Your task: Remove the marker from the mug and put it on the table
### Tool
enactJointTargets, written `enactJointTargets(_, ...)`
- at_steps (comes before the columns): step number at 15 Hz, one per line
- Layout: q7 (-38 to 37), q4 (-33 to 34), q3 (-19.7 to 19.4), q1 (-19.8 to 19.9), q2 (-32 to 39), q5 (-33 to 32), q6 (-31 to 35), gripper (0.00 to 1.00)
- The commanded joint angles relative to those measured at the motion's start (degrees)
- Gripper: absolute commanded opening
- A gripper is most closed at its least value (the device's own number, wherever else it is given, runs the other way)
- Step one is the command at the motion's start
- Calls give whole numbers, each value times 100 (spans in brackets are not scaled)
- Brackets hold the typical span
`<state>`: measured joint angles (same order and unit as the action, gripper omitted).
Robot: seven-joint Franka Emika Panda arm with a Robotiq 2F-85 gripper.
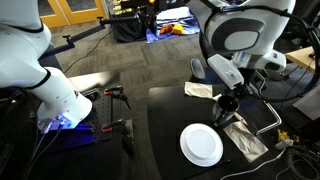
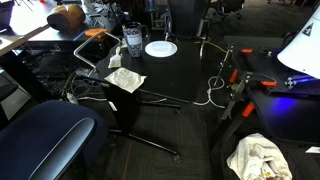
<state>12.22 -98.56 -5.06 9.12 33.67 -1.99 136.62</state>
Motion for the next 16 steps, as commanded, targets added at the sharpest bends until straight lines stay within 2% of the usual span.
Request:
enactJointTargets(1,95,193,85,131,139,25,-65,31)
enactJointTargets(5,94,110,90,158,152,33,-45,40)
enactJointTargets(8,97,106,99,175,194,43,-48,42)
enactJointTargets(12,106,106,133,185,221,70,-39,35)
enactJointTargets(16,120,160,176,180,270,79,-94,34)
